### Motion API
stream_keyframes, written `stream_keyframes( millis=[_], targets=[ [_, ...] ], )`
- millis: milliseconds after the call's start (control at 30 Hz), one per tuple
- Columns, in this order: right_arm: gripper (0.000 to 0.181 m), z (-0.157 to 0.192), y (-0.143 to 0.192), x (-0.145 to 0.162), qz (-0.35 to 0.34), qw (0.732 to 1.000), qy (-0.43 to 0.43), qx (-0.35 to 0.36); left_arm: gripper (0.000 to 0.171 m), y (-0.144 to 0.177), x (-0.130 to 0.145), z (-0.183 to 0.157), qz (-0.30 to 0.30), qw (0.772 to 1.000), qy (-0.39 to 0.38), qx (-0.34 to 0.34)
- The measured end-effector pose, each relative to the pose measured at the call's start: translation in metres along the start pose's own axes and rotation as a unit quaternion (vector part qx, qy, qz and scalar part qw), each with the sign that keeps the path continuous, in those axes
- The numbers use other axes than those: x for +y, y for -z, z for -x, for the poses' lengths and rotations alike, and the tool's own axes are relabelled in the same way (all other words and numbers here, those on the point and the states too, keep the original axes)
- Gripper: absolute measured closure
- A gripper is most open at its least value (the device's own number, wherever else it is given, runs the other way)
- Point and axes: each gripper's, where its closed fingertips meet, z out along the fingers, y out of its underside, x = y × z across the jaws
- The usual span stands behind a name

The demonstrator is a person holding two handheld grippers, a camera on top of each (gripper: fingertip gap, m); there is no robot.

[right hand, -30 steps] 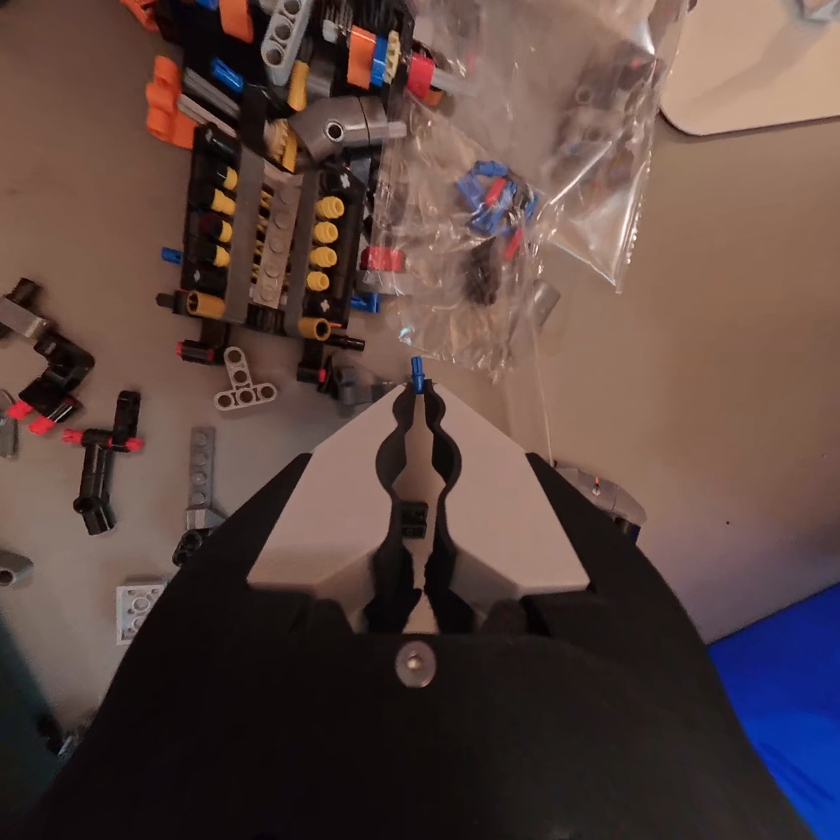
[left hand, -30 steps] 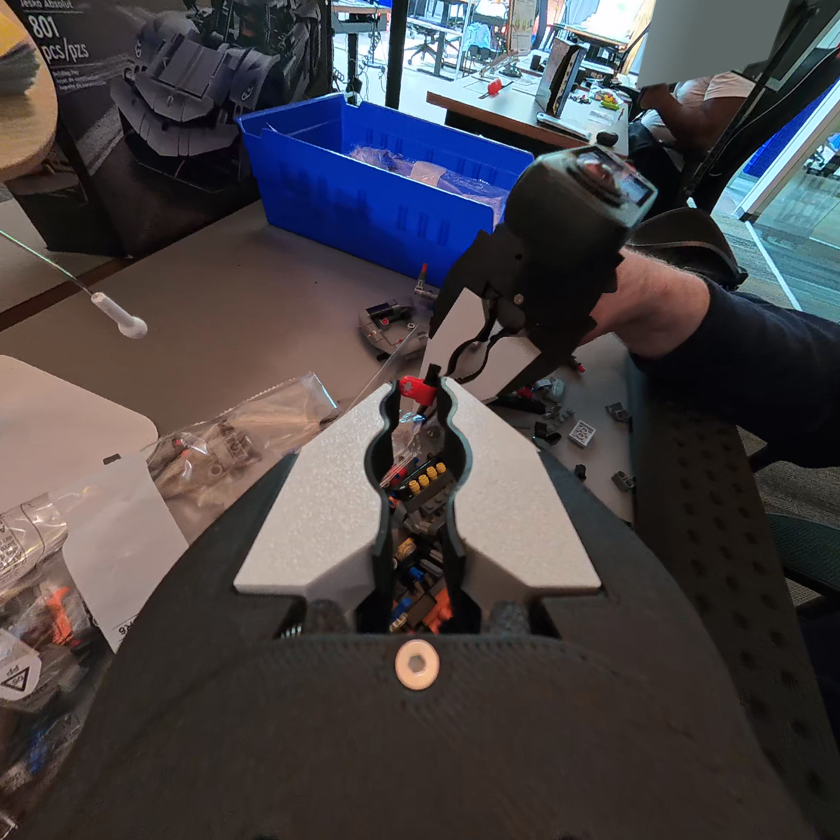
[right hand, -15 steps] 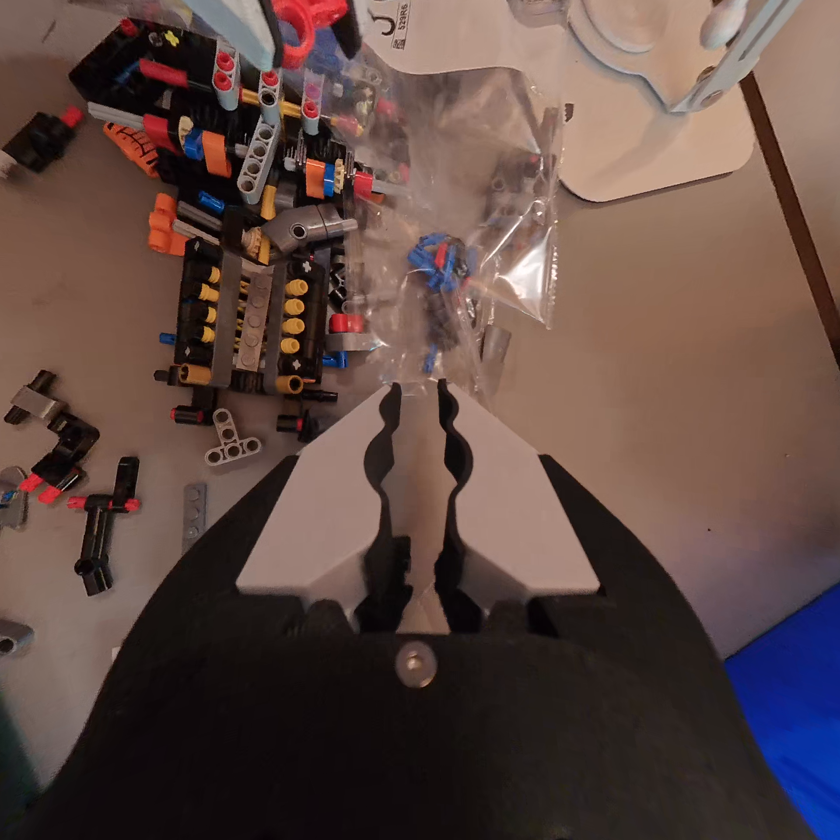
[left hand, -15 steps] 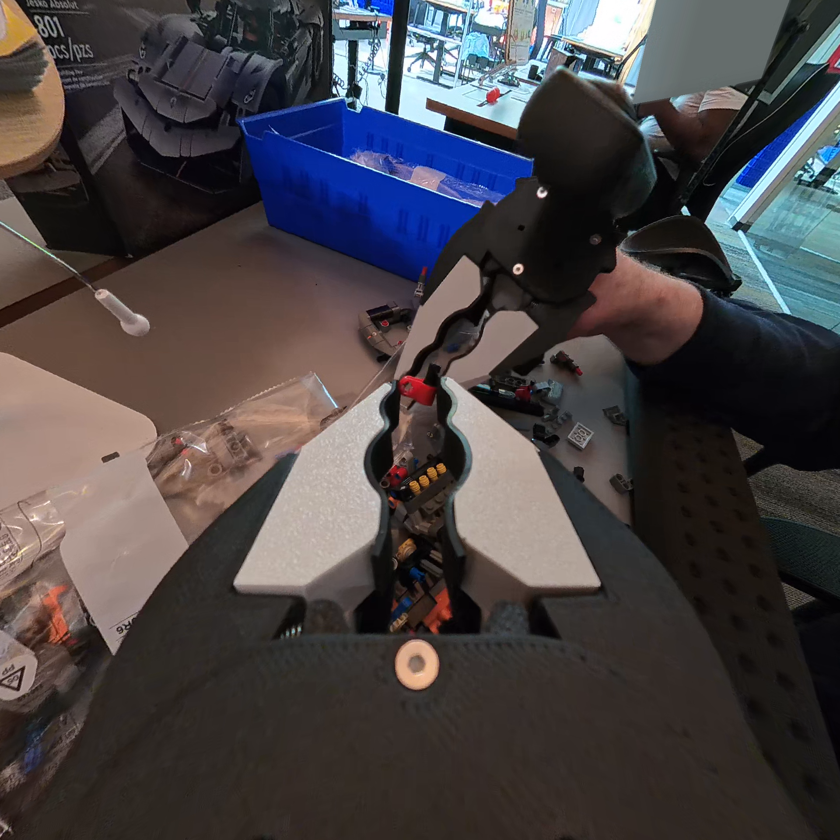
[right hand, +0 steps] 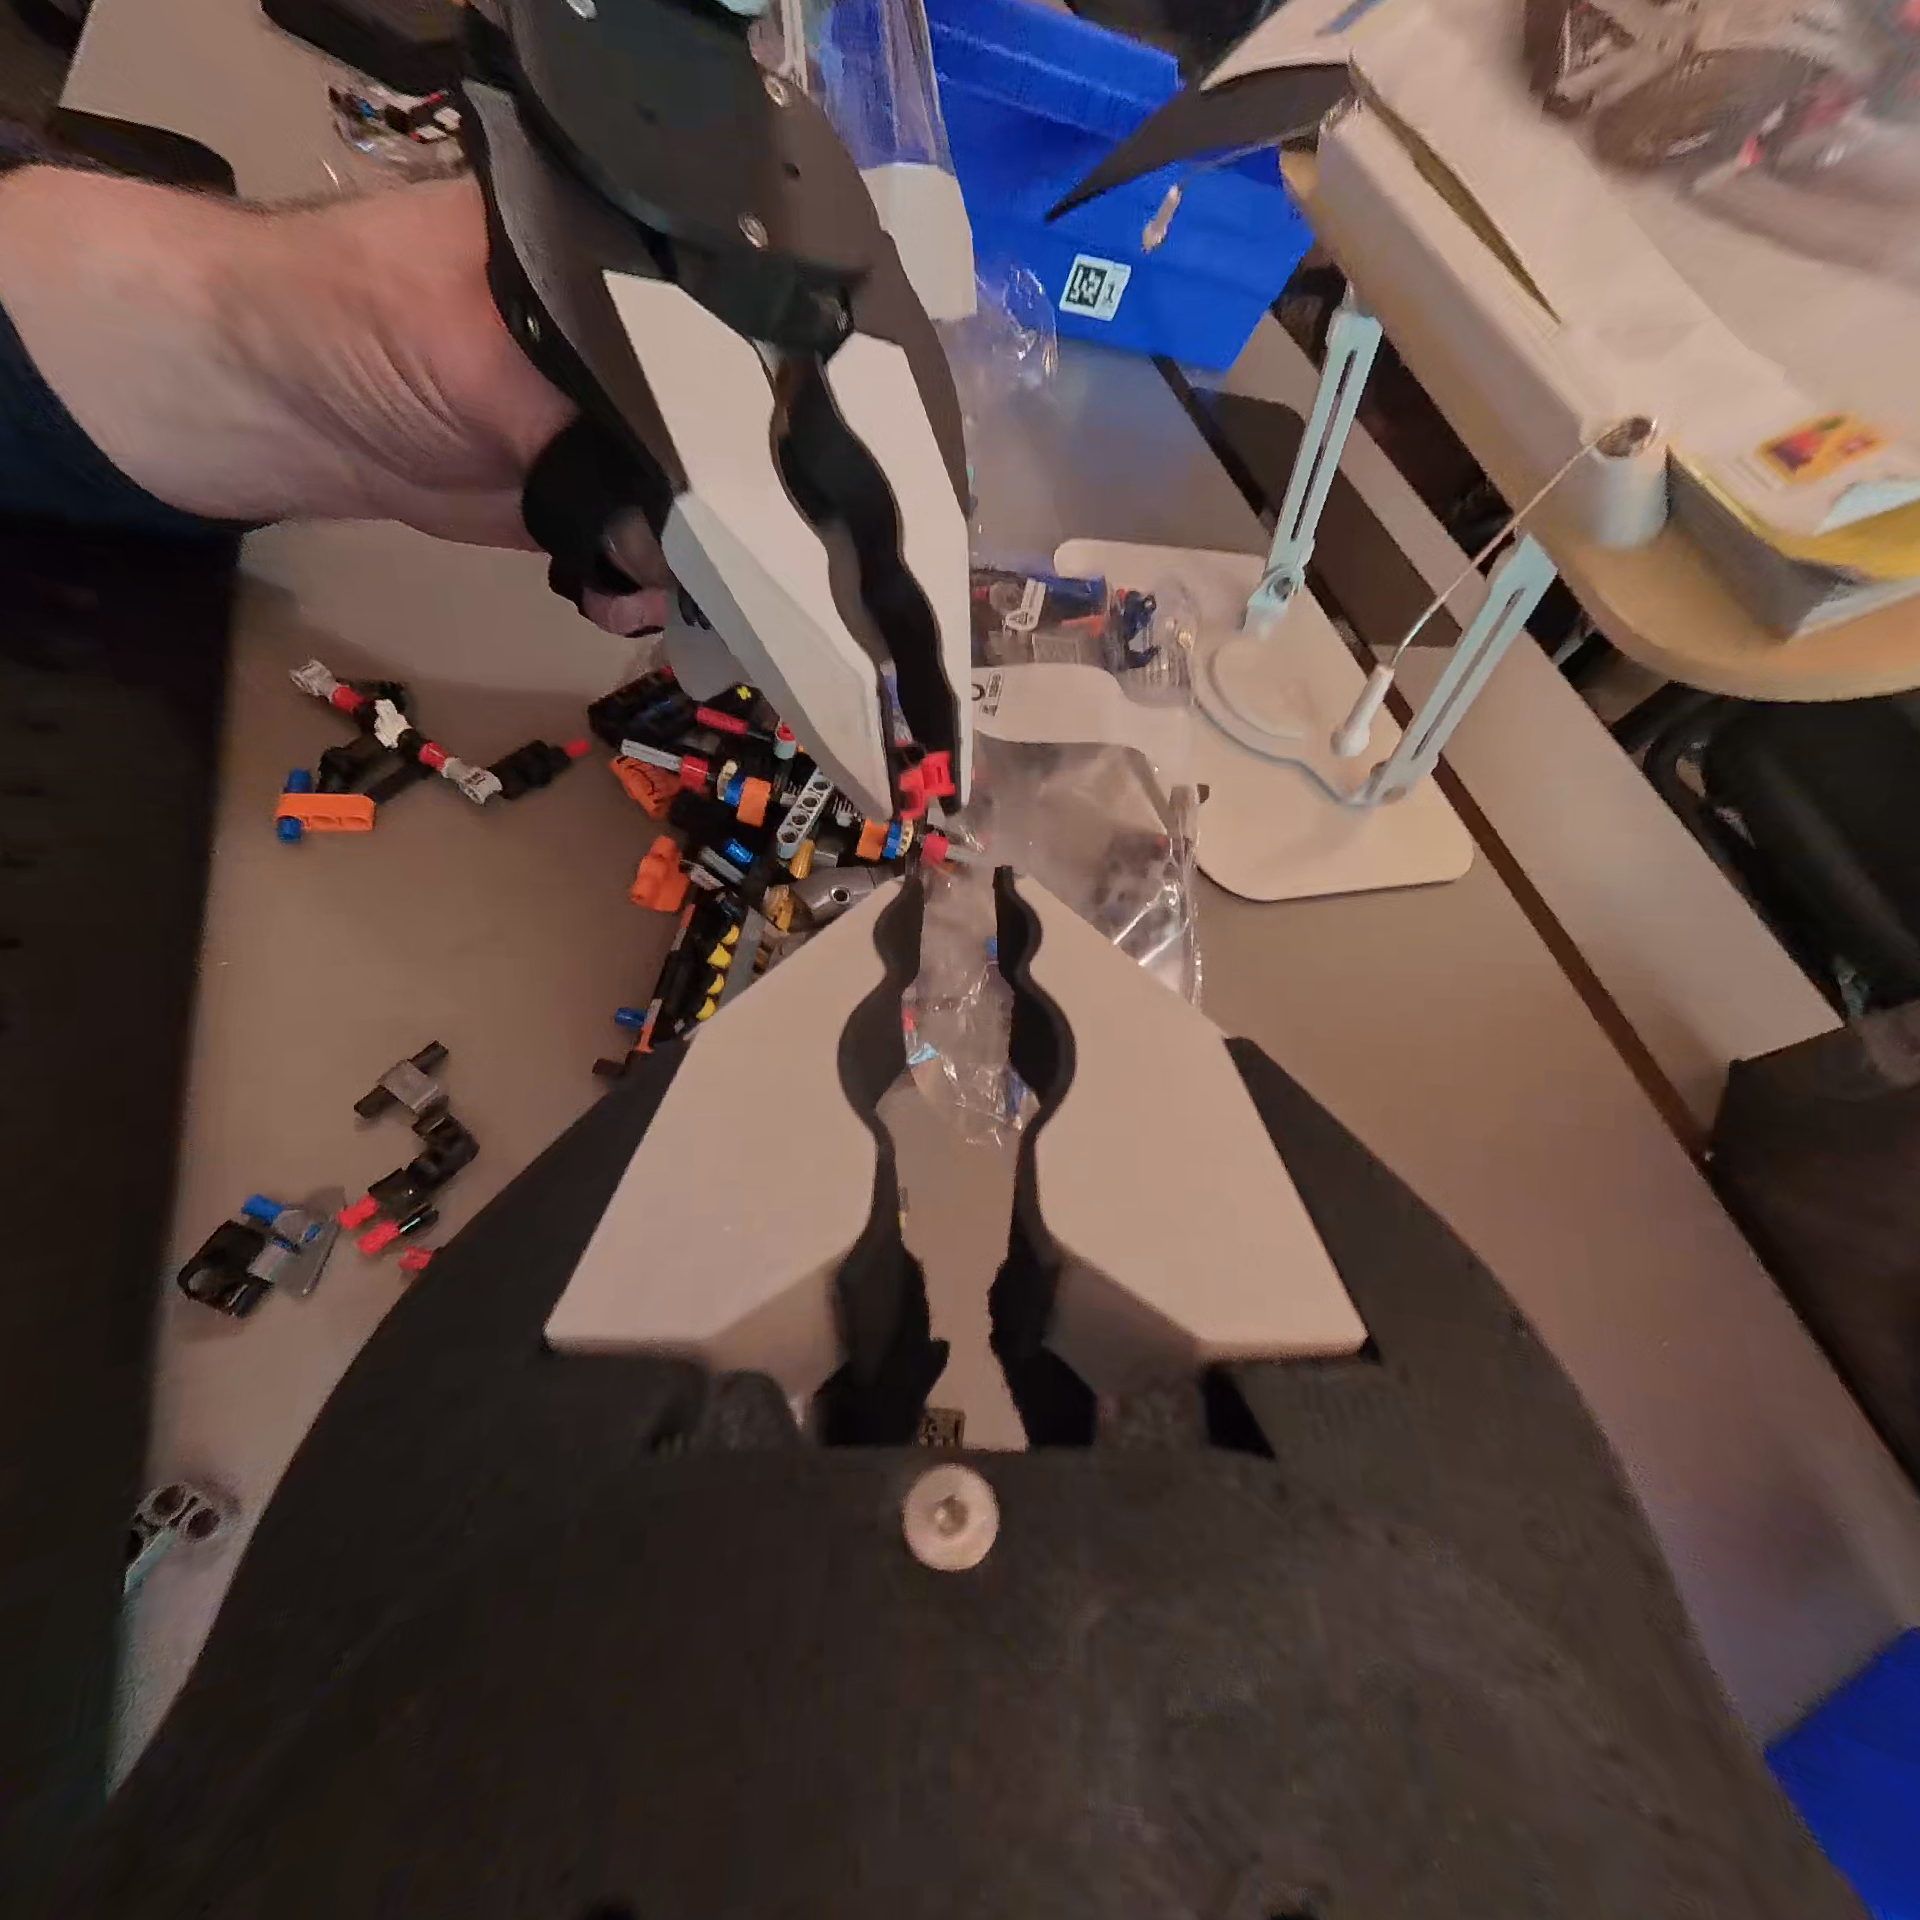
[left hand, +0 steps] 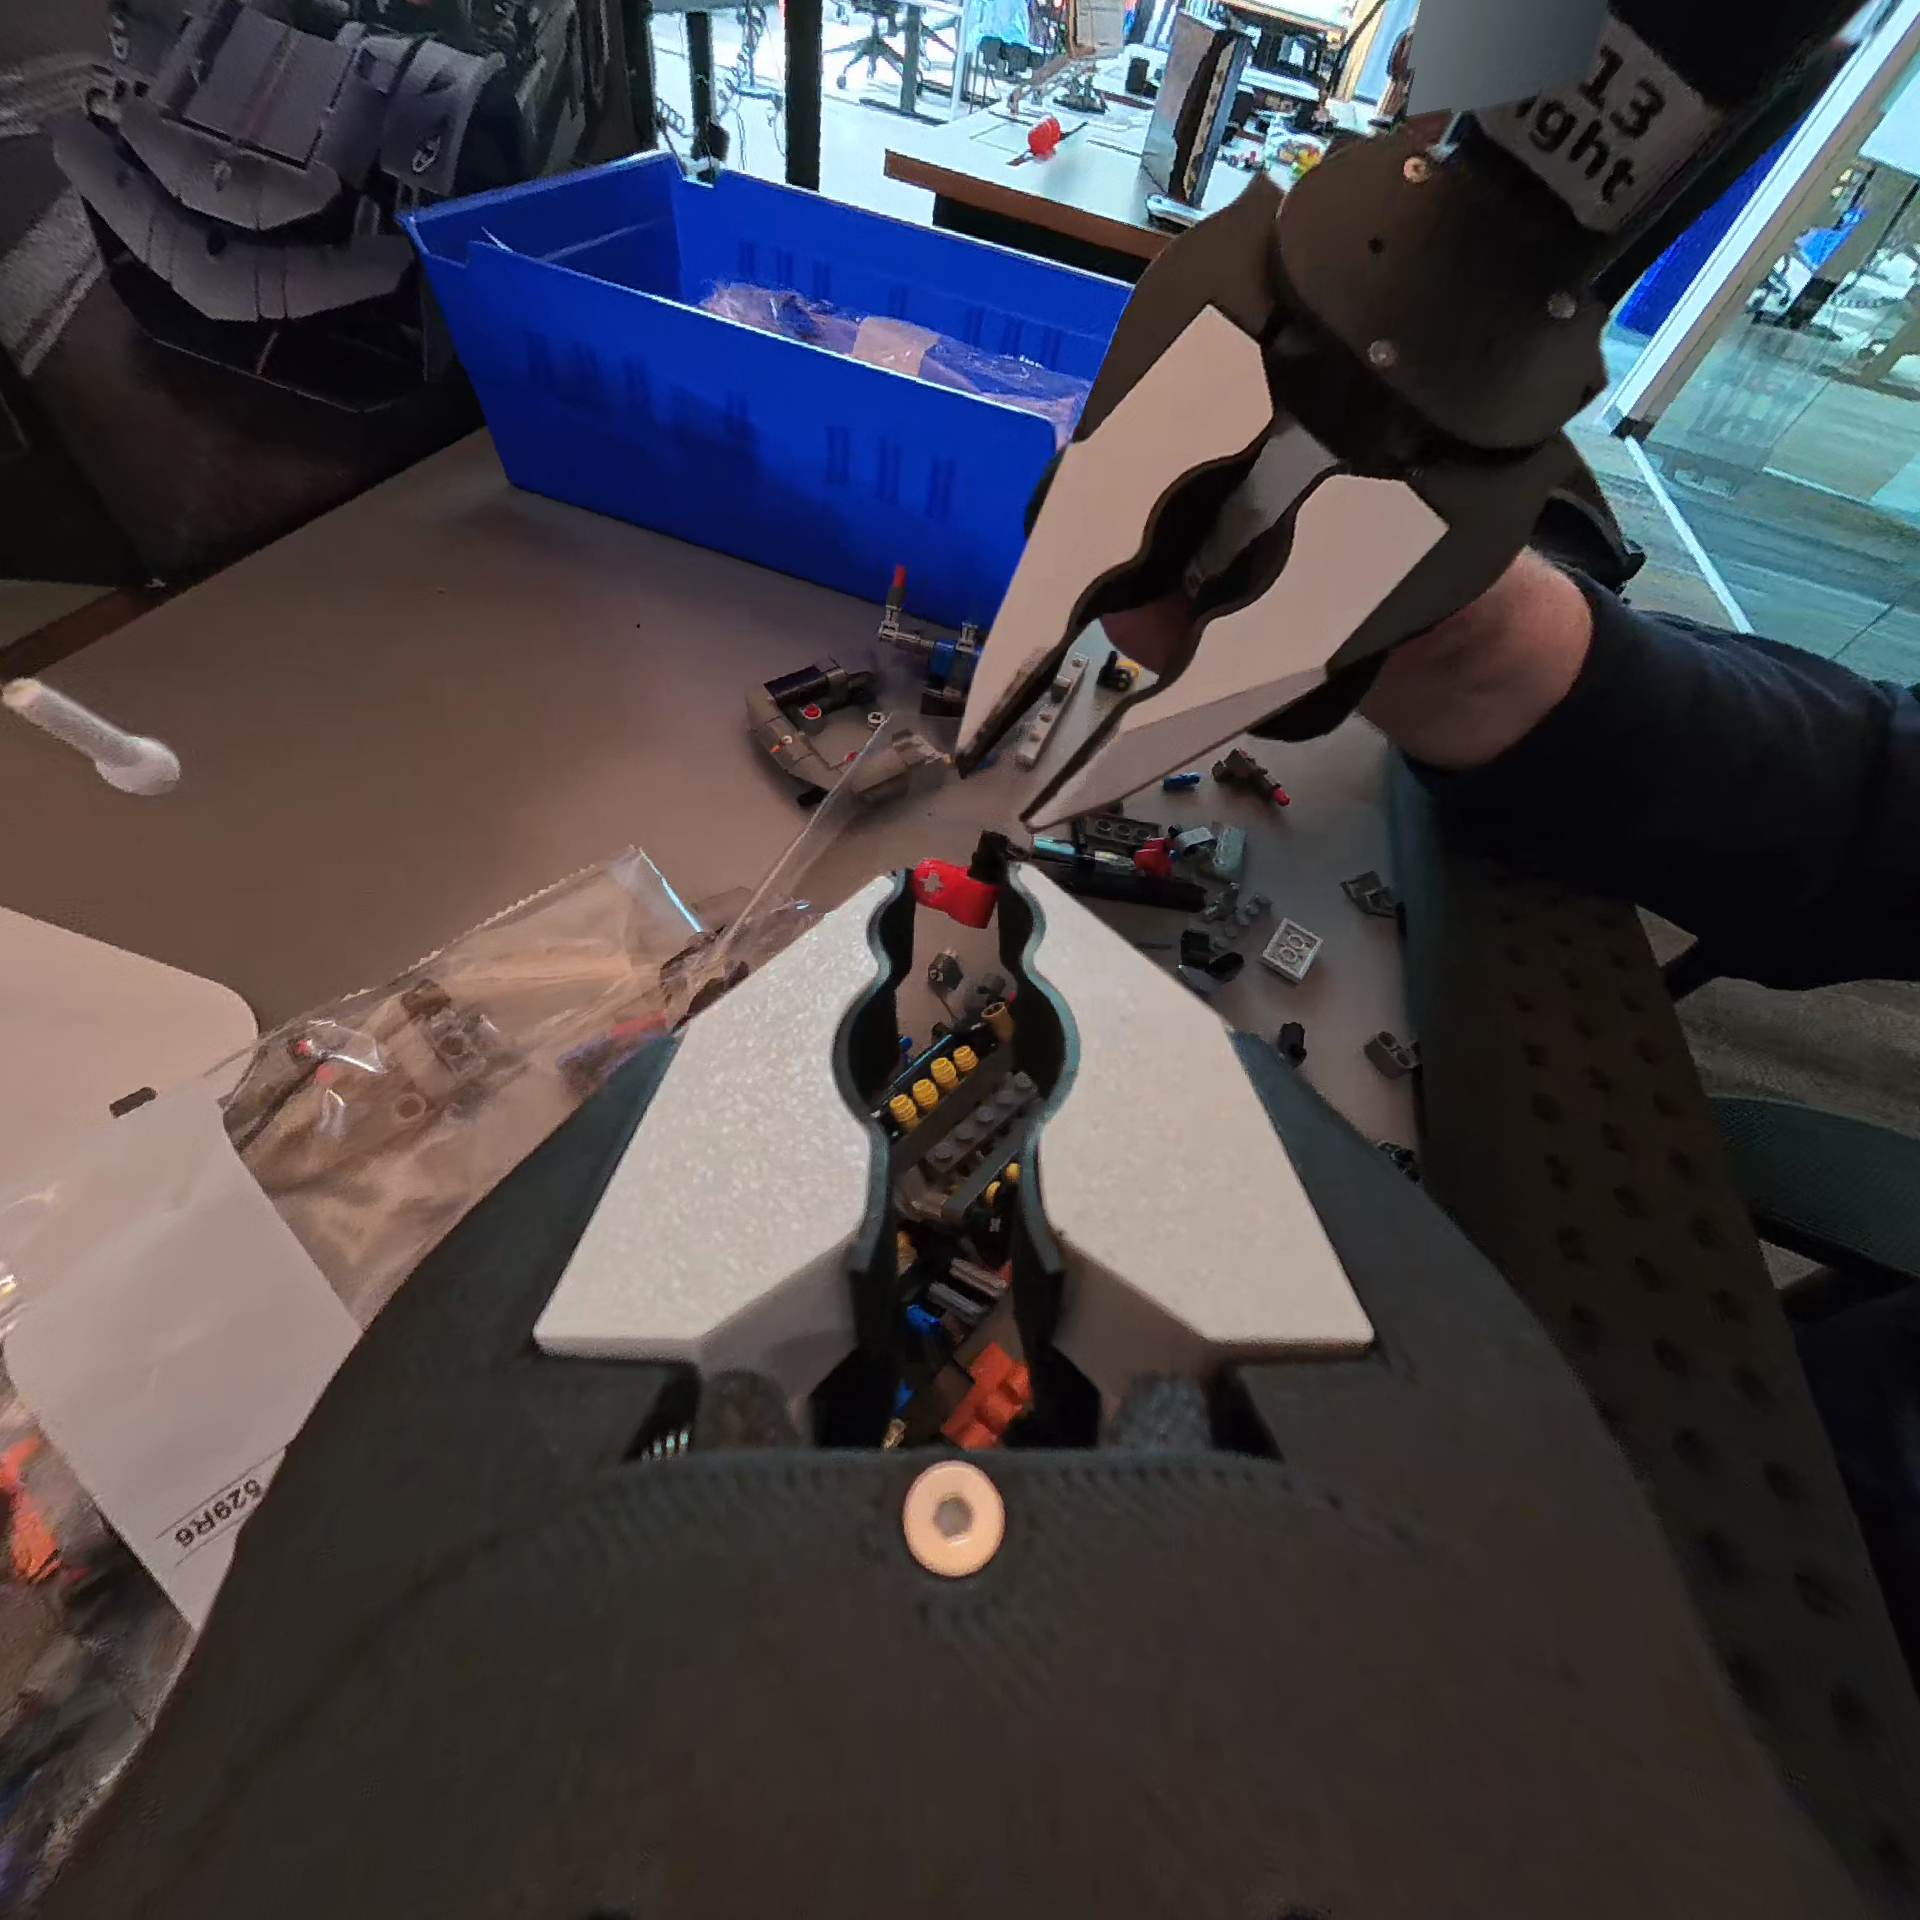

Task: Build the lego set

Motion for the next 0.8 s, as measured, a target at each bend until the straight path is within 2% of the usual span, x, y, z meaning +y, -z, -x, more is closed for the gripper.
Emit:
stream_keyframes(
  millis=[300, 433, 800],
  targets=[
    [0.171, 0.015, -0.003, -0.006, -0.030, 0.994, -0.072, -0.077, 0.159, -0.010, 0.007, -0.007, 0.044, 0.990, -0.125, -0.045],
    [0.180, 0.020, -0.005, -0.002, -0.020, 0.993, -0.075, -0.090, 0.158, -0.012, 0.012, -0.004, 0.072, 0.978, -0.178, -0.082],
    [0.181, 0.022, 0.001, -0.006, -0.022, 0.992, -0.075, -0.094, 0.159, -0.009, 0.004, -0.009, 0.070, 0.963, -0.239, -0.100]
  ],
)
